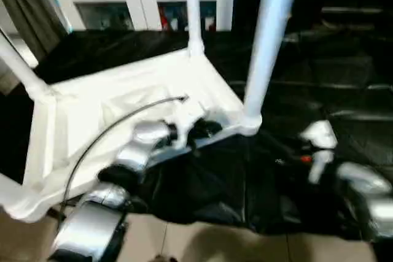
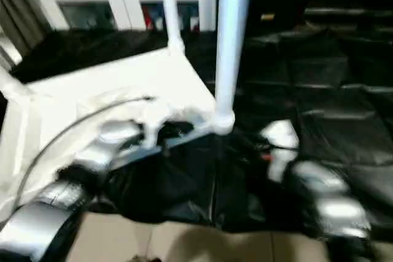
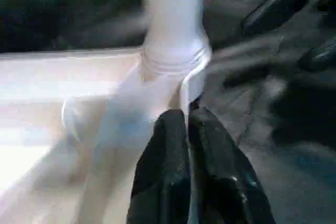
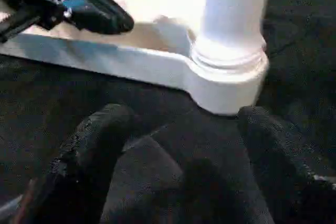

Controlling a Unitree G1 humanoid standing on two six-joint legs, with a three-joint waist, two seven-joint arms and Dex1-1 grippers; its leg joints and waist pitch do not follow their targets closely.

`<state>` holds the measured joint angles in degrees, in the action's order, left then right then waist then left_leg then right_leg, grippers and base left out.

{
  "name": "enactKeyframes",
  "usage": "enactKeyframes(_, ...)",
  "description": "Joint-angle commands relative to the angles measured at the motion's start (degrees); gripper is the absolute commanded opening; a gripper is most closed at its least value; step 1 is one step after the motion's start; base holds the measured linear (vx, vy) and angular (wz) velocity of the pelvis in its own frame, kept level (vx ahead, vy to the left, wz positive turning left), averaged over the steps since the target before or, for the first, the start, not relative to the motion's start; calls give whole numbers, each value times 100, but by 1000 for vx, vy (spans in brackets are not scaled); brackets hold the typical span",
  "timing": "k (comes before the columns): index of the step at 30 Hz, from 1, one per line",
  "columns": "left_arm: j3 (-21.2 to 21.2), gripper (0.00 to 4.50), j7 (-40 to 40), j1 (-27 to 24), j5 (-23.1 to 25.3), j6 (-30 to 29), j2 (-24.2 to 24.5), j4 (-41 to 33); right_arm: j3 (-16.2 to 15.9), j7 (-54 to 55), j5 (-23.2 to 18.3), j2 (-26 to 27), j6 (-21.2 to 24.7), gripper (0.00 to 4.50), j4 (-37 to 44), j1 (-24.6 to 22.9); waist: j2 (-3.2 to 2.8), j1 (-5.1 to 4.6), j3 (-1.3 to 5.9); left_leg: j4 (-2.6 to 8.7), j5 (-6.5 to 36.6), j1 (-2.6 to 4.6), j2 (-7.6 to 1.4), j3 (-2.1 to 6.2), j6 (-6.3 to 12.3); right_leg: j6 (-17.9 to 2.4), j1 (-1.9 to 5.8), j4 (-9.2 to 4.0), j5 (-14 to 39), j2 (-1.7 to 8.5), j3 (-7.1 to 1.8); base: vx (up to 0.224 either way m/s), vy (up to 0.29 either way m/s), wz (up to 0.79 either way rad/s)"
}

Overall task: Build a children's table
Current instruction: Rotate leg to tighten, then rotate table base

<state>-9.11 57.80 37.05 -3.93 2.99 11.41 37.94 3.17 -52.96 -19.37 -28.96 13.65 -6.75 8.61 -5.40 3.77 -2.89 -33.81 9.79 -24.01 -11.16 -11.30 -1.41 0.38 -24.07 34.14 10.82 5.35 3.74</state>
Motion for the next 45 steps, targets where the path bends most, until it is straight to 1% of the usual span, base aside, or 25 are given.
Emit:
enactKeyframes(1,2,68,280,-318,-290,-549,205,-867,-150,-160,-159,87,171,378,299,-77,150,79,429,217,-160,124,-230,120,1470,-1649,335,-159,-928,292,-154,0,0,0)
enactKeyframes(2,-32,76,384,-563,-392,-808,362,-1336,-219,-155,-157,148,177,378,346,-86,160,68,354,257,50,108,-231,107,1457,-1639,295,-211,-459,292,-139,0,0,0)
enactKeyframes(3,-58,89,451,-731,-434,-971,486,-1638,-268,-150,-156,215,195,378,353,-73,155,65,330,278,216,129,-236,91,1387,-1616,267,-254,-156,284,-139,0,0,0)
enactKeyframes(5,-61,103,548,-1231,-582,-1561,867,-2537,-436,-131,-184,394,267,378,446,-49,154,68,221,390,965,181,-265,87,920,-1419,214,-388,1080,274,-173,0,0,0)
enactKeyframes(6,-61,105,548,-1231,-582,-1561,867,-2537,-436,-131,-184,394,267,378,446,-49,139,68,204,423,1139,195,-282,94,777,-1385,213,-388,1271,271,-185,0,0,0)
enactKeyframes(7,59,105,548,-1638,-708,-2081,1181,-3228,-584,-79,-244,513,358,378,552,-18,148,47,146,489,1494,210,-288,101,525,-1251,193,-427,1679,263,-203,0,0,0)
enactKeyframes(8,67,117,548,-1661,-717,-2113,1200,-3267,-592,-75,-245,520,361,378,556,-16,117,31,131,529,1690,236,-287,112,331,-1151,176,-444,1851,252,-221,0,0,0)
enactKeyframes(9,209,117,567,-2047,-822,-2591,1529,-3815,-690,58,-223,688,357,378,559,63,140,12,113,548,1748,243,-285,117,223,-1141,174,-431,1848,253,-225,0,0,0)
enactKeyframes(10,233,131,572,-2111,-832,-2661,1586,-3893,-701,89,-214,724,350,378,551,80,106,-6,84,582,1863,251,-271,114,109,-1097,151,-460,1885,237,-236,0,0,0)
enactKeyframes(12,427,147,539,-2627,-890,-3126,1974,-4511,-699,419,-103,1048,202,378,403,229,163,-25,59,610,2002,281,-252,118,-59,-1071,138,-464,1873,260,-273,0,0,0)
enactKeyframes(13,566,147,463,-2856,-919,-3317,2082,-4773,-672,614,-54,1224,165,378,279,322,194,-56,30,633,2008,244,-238,117,-67,-1038,156,-473,1928,252,-273,0,0,0)
enactKeyframes(15,823,174,326,-3236,-892,-3538,2253,-5126,-657,855,4,1523,29,378,49,468,196,-48,35,635,2025,294,-242,120,-140,-1030,136,-482,1942,260,-289,0,0,0)
enactKeyframes(16,1083,183,178,-3544,-809,-3662,2352,-5325,-660,1044,67,1765,-103,378,-192,598,216,-74,21,636,1945,247,-238,125,-141,-1125,148,-448,1761,284,-304,0,0,0)
enactKeyframes(18,1313,194,-40,-3791,-743,-3799,2442,-5475,-671,1195,87,1950,-190,378,-404,705,208,-97,1,658,1896,216,-220,130,-119,-1065,181,-460,1807,266,-288,0,0,0)
enactKeyframes(20,1527,206,-183,-4059,-775,-4012,2560,-5644,-631,1400,99,2153,-317,378,-716,868,178,-64,28,600,1627,339,-224,76,-71,-1200,115,-438,1189,219,-323,0,0,0)
enactKeyframes(22,1617,225,-213,-4185,-807,-4121,2616,-5733,-610,1481,112,2243,-383,378,-863,946,198,-66,23,610,1397,266,-200,87,-1,-1239,192,-402,923,201,-299,0,0,0)
enactKeyframes(23,1835,231,-269,-4555,-795,-4300,2733,-5923,-480,1830,144,2510,-558,378,-1387,1270,184,-87,39,584,1107,247,-198,94,87,-1387,206,-335,504,218,-284,0,0,0)
enactKeyframes(25,1962,250,-394,-4794,-775,-4409,2773,-6108,-361,2085,188,2690,-737,378,-1830,1542,190,-96,36,567,1060,271,-190,85,174,-1401,209,-335,473,208,-287,0,0,0)
enactKeyframes(30,2102,282,-944,-4814,-526,-4277,2593,-6056,-6,2833,216,2911,-1161,378,-2869,2158,175,-104,8,558,1034,291,-189,68,225,-1510,202,-330,440,199,-286,0,0,0)
enactKeyframes(32,2109,305,-1101,-4785,-476,-4184,2568,-5992,222,3183,148,2963,-1319,378,-3295,2411,174,-66,-19,586,1387,327,-202,71,63,-1396,188,-362,906,202,-296,0,0,0)
enactKeyframes(34,2090,321,-1176,-4788,-428,-4126,2592,-5970,377,3326,85,2985,-1457,378,-3575,2577,175,-53,-22,584,1458,354,-200,65,7,-1361,165,-367,923,191,-305,0,0,0)
enactKeyframes(35,2087,321,-1338,-4764,-356,-4015,2557,-5934,618,3603,24,2958,-1708,378,-4028,2858,190,-42,-21,589,1501,366,-206,62,-57,-1345,158,-361,884,188,-307,0,0,0)
enactKeyframes(38,2095,352,-1473,-4724,-336,-3987,2514,-5908,753,3827,35,2910,-1914,378,-4379,3067,199,-26,-31,589,1669,381,-198,52,-145,-1301,139,-368,1043,189,-318,0,0,0)
enactKeyframes(43,2025,396,-1705,-4605,-254,-3712,2453,-5783,950,4282,176,2557,-2407,378,-5189,3546,213,17,16,549,1392,349,-181,54,-103,-1243,179,-324,803,180,-316,0,0,0)
enactKeyframes(45,1990,401,-1713,-4589,-249,-3602,2433,-5762,1015,4313,196,2337,-2490,378,-5356,3642,209,79,33,525,1367,350,-178,47,-87,-1245,178,-307,747,176,-312,0,0,0)
